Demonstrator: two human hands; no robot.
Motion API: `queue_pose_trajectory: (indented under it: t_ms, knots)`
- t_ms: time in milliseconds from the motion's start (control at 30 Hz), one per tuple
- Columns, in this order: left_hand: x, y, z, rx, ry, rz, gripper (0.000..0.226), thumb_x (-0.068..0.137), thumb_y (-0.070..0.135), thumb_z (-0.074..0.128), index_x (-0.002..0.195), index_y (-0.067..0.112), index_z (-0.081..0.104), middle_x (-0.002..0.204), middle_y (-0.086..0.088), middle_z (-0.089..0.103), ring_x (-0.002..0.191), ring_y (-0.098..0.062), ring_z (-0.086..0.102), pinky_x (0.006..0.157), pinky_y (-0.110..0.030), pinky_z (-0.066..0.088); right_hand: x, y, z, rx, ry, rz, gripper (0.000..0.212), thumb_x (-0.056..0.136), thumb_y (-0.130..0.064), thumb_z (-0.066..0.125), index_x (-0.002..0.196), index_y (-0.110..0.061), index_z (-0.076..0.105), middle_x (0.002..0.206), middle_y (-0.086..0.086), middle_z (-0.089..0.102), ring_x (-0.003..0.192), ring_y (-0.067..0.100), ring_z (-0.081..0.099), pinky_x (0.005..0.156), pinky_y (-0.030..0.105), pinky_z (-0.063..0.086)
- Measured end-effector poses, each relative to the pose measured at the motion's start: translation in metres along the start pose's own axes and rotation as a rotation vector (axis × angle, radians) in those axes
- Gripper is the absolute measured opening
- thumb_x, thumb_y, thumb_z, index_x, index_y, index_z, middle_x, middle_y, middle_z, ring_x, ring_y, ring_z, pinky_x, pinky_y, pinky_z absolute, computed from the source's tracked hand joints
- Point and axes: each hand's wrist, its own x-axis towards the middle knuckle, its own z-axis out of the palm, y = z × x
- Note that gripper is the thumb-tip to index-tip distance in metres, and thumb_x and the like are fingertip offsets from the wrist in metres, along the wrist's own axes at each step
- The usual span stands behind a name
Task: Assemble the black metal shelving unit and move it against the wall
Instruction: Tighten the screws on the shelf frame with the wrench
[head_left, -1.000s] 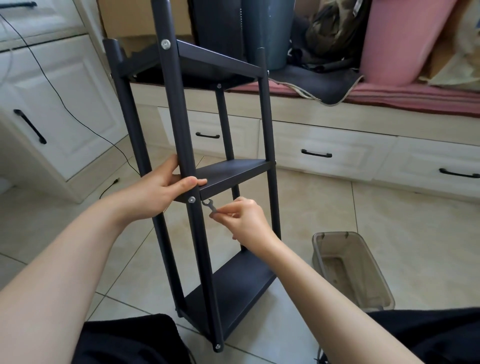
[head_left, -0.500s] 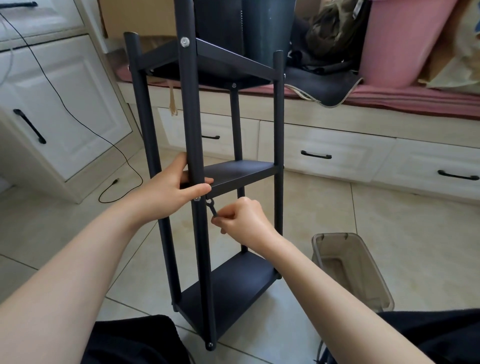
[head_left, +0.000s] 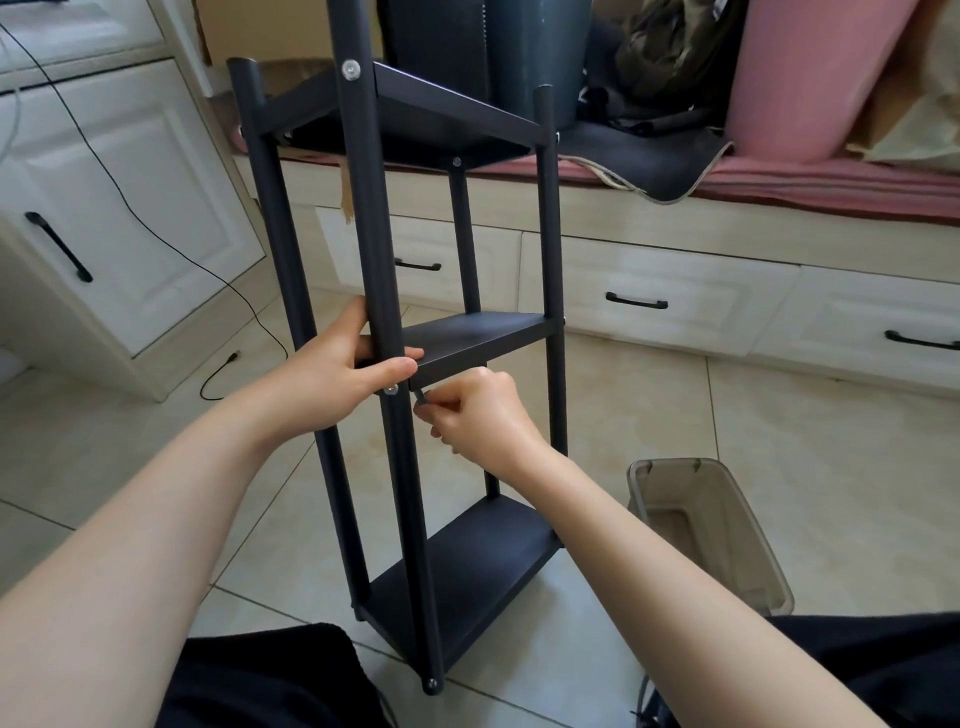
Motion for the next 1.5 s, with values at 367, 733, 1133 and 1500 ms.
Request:
queue_pose_trajectory:
  t_ms: [367, 733, 1133, 1500]
  knots:
    - [-0.004, -0.002, -0.003, 0.002, -0.018, 0.021, 0.039, 0.097, 0.035, 0.063, 0.123, 0.050, 0.038, 0.112, 0.029, 0.070, 0.112, 0.008, 0.062, 0.100, -0.030, 0.046, -0.003, 0.024, 0.052, 0.207, 0.340, -0.226, 0.012, 0.089, -0.012, 0.069, 0.091, -0.005, 0.079, 0.071, 0.004, 0.067, 0.059, 0.008, 0.056, 0.062, 0.021, 0.053]
    - [-0.001, -0.010, -0.008, -0.052, -0.026, 0.035, 0.033, 0.096, 0.024, 0.064, 0.120, 0.037, 0.044, 0.112, 0.022, 0.073, 0.111, 0.009, 0.062, 0.086, -0.017, 0.049, 0.014, 0.027, 0.084, 0.146, 0.567, -0.364, 0.010, 0.087, -0.011, 0.072, 0.080, -0.005, 0.077, 0.076, 0.005, 0.074, 0.070, 0.022, 0.066, 0.061, 0.029, 0.052]
    - [0.000, -0.008, -0.009, -0.023, 0.006, -0.008, 0.038, 0.093, 0.016, 0.069, 0.113, 0.038, 0.045, 0.104, 0.023, 0.074, 0.099, 0.007, 0.067, 0.076, -0.014, 0.049, 0.012, 0.031, 0.080, 0.196, 0.389, -0.284, 0.011, 0.090, -0.009, 0.068, 0.095, -0.005, 0.077, 0.088, 0.004, 0.076, 0.079, 0.011, 0.066, 0.074, 0.008, 0.044]
    - [-0.002, 0.005, -0.002, 0.003, 0.144, -0.025, 0.043, 0.084, 0.012, 0.072, 0.117, 0.028, 0.051, 0.092, 0.018, 0.076, 0.085, 0.001, 0.069, 0.068, -0.017, 0.047, -0.007, 0.021, 0.021, -0.010, 0.107, -0.141, 0.017, 0.096, -0.015, 0.061, 0.102, -0.010, 0.077, 0.082, 0.004, 0.075, 0.077, 0.018, 0.068, 0.081, 0.032, 0.055]
